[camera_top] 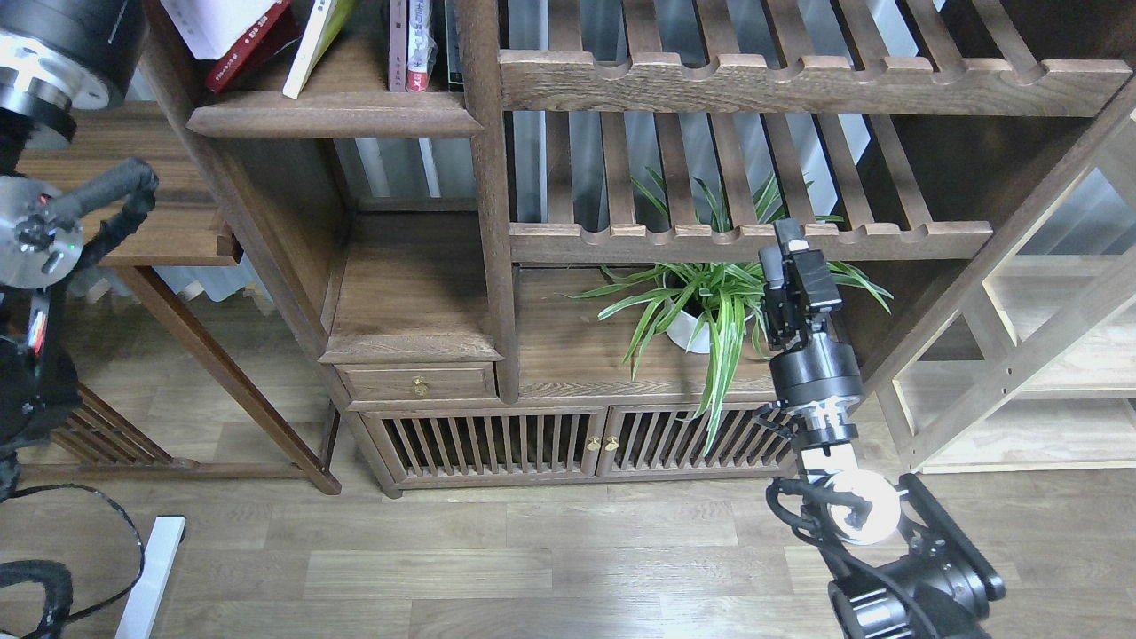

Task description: Organize books on shelf

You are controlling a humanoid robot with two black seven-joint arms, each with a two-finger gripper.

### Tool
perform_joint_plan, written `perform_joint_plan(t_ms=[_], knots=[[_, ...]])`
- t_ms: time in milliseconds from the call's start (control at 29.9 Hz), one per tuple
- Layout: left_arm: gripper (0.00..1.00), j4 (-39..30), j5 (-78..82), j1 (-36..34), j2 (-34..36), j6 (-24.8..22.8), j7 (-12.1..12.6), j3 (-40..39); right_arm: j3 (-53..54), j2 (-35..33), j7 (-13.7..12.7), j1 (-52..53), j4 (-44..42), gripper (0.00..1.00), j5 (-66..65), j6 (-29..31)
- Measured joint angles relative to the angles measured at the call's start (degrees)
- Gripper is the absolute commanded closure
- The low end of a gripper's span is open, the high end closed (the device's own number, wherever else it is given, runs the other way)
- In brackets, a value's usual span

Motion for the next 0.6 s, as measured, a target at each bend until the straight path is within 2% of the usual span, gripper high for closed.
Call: perform_joint_plan(t_ms=[234,401,602], knots=[[1.00,0.11,-0.10,-0.74,1.32,-0.75,0.36,0.50,-0.28,-0.29,-0.12,0.44,-0.76,0.36,0.99,0.00],[1.00,0.29,-0.15,-2.48,2.26,-0.88,1.87,0.59,-0.46,-0.30,-0.12,0.64,-1.45,0.36,1.00,0.00],[1.00,2.67,-0.71,-3.57,4.03,-0.94,1.95,0.34,-0.81,-0.23,-0.11,0.69,-1.66,0.36,1.01,0.00]])
